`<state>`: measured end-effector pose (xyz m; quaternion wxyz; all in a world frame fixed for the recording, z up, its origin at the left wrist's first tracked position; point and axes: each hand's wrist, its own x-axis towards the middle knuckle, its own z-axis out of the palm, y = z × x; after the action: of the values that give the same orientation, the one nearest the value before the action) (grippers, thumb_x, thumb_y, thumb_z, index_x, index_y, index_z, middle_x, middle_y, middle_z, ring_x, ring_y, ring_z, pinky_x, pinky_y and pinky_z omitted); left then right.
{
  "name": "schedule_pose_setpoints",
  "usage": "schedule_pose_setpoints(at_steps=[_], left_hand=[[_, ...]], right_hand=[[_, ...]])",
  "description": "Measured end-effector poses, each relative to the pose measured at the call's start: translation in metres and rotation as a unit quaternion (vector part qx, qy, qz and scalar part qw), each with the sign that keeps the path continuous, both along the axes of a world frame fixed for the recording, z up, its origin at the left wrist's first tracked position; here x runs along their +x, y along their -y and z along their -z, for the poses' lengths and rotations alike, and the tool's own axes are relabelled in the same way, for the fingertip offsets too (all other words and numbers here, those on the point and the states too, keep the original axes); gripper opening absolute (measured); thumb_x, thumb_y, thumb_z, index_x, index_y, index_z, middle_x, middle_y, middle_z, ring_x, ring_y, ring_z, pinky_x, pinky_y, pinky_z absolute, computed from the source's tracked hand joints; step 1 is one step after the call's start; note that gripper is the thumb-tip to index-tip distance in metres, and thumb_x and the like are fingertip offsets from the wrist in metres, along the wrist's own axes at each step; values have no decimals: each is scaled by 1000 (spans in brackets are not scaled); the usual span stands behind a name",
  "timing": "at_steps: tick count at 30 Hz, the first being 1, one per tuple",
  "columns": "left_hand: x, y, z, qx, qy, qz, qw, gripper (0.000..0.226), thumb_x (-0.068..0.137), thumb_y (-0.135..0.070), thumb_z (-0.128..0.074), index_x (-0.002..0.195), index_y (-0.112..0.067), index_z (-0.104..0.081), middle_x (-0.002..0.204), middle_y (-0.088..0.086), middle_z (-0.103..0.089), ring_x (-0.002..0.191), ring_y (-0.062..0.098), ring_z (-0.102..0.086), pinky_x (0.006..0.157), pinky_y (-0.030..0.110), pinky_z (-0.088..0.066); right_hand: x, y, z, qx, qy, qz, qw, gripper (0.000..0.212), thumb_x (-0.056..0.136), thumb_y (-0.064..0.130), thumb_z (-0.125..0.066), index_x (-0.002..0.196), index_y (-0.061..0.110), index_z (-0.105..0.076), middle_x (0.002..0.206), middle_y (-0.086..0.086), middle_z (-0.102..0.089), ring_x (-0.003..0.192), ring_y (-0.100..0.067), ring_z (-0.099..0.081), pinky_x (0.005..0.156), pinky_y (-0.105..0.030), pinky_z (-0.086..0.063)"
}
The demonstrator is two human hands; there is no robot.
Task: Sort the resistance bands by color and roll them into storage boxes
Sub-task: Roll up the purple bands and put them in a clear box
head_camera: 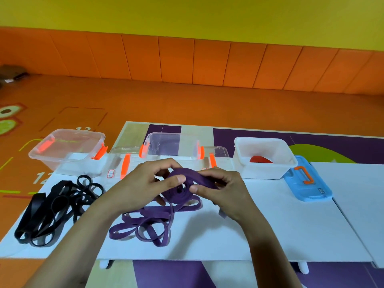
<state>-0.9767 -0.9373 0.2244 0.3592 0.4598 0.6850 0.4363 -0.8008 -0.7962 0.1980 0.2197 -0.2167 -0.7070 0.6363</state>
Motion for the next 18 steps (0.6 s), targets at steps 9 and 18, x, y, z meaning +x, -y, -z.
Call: schedule_pose_setpoints(at_steps=[9,18], left_hand=[[13,-11,15,132,136,-87,978,25,94,-30,-56,114,-14,-59,99,12,-74,91,31,-75,75,46,-64],[8,-8,7,126,103,-62,985,27,98,-31,-52,120,-16,-56,100,4,-75,97,23,-72,79,45,-63]], right_hand=[[-3,-7,1,-13,-26,-29,999,18,97,11,-67,114,9,-71,91,-5,-72,84,-14,-66,80,-21,-53],[-10,-4,0,69,-40,23,997,24,93,18,-74,113,30,-76,85,15,-72,75,-8,-59,78,-21,-49]])
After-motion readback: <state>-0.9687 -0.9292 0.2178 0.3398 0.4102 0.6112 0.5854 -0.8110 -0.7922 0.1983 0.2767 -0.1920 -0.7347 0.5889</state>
